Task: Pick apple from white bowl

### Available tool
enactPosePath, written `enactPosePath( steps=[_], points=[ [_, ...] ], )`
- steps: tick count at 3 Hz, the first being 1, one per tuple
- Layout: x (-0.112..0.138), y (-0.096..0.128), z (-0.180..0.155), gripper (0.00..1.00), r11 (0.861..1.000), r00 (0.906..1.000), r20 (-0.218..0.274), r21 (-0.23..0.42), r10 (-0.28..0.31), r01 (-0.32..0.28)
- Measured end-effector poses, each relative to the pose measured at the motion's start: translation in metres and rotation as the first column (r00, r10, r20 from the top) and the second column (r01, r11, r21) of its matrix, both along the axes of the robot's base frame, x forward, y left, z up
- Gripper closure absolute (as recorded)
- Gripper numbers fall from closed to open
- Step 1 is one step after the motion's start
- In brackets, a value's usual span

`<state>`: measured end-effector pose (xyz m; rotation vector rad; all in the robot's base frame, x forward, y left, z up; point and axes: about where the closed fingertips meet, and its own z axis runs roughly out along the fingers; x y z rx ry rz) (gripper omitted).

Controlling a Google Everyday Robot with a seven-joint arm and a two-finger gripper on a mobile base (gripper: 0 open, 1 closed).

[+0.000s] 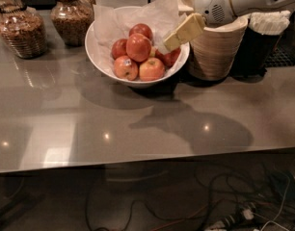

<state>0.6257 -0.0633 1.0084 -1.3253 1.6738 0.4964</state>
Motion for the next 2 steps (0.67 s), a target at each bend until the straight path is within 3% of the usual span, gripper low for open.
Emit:
enactPosePath(
  steps=[1,2],
  points=[
    [0.0,0.0001,0.0,0.0,1.0,1.0,0.0,0.0,0.0,0.0],
    [0.0045,0.0033,-0.0032,0.0,1.0,0.9991,0.041,0.017,-0.006,0.005]
  ],
)
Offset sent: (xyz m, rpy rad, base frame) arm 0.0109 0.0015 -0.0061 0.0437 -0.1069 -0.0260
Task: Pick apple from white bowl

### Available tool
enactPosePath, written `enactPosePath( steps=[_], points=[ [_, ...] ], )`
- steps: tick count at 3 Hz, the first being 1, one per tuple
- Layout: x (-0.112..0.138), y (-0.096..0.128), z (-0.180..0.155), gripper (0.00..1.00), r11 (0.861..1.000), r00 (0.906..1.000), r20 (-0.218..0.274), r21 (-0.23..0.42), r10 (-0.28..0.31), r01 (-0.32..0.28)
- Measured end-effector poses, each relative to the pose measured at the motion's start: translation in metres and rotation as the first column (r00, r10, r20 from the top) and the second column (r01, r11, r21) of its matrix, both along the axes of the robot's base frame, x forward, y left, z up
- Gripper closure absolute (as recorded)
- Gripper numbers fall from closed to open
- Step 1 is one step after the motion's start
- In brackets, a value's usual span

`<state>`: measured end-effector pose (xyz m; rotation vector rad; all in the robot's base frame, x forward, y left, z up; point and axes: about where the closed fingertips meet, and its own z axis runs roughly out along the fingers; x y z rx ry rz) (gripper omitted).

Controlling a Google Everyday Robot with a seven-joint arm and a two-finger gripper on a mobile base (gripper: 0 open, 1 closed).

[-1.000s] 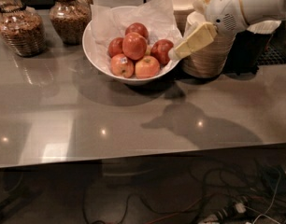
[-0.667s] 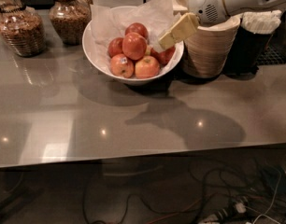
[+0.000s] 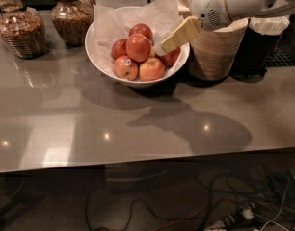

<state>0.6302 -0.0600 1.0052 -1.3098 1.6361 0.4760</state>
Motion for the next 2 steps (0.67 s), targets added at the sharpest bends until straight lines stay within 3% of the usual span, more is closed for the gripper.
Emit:
enactPosePath(
  steps=[1,2],
  points=[
    [0.008,0.016,-0.006,0.0,1.0,0.9991,0.037,0.006,0.018,-0.018],
    [0.017,0.033,-0.017,0.0,0.999,0.9984,0.041,-0.006,0.039,-0.039]
  ],
)
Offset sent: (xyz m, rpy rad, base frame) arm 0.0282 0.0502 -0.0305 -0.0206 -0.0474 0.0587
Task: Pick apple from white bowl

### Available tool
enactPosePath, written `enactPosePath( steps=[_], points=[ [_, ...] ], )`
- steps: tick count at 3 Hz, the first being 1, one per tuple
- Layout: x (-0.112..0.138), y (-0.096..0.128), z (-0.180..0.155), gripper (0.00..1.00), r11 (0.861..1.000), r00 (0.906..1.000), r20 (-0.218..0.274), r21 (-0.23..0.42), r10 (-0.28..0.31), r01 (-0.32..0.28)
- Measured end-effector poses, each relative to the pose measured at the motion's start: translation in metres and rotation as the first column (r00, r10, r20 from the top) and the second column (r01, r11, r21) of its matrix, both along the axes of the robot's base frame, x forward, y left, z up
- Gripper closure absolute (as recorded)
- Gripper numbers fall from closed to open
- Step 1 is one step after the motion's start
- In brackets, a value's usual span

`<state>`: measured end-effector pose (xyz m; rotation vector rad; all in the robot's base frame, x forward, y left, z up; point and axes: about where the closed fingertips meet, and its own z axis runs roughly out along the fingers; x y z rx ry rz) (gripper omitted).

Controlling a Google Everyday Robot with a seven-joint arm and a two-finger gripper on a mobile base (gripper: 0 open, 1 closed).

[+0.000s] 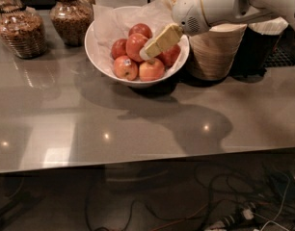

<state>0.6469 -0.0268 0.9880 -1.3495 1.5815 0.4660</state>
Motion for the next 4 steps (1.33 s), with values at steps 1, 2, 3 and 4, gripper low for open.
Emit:
enactPosePath(
  steps=[1,2,3,4],
  points=[
    [0.008,0.013,-0.017,0.0,1.0,0.9994,-0.032,-0.02,0.013,-0.014],
    [0.014,0.021,-0.033,0.0,0.999,0.9972,-0.073,-0.035,0.017,-0.02],
    [0.02,0.029,-0.046,0.01,0.999,0.9941,-0.106,-0.039,0.022,-0.026],
    [0.026,0.037,-0.055,0.06,0.999,0.9911,-0.13,-0.037,0.03,-0.035]
  ],
)
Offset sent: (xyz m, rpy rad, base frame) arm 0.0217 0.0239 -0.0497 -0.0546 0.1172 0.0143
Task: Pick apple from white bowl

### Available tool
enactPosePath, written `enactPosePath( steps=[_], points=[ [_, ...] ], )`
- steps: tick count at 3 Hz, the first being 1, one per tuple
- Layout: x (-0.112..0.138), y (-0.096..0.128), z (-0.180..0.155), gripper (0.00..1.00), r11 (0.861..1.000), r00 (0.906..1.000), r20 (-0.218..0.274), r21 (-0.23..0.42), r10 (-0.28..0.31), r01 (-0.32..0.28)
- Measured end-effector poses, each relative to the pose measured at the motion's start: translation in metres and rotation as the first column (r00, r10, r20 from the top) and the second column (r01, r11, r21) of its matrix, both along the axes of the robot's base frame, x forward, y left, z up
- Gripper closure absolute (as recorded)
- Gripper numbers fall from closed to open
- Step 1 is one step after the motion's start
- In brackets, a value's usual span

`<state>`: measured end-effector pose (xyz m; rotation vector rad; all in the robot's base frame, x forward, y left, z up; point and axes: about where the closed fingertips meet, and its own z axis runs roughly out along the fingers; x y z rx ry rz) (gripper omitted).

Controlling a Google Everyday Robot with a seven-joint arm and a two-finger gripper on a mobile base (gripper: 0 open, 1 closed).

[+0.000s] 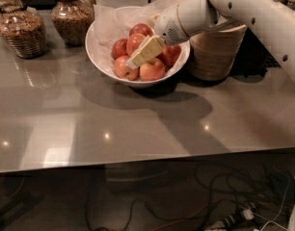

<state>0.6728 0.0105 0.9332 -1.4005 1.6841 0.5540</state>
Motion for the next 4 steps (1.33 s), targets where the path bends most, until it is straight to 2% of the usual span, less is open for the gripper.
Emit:
enactPosePath(
  steps=[1,2,4],
  points=[
    [0.007,0.006,-0.008,0.13,1.0,0.9998,-0.02,-0.002,0.003,-0.003],
    [0.01,0.008,-0.015,0.31,1.0,0.9994,-0.034,-0.006,-0.002,0.002],
    [0.007,0.003,-0.023,0.49,1.0,0.9983,-0.052,-0.014,-0.026,0.025]
  ],
)
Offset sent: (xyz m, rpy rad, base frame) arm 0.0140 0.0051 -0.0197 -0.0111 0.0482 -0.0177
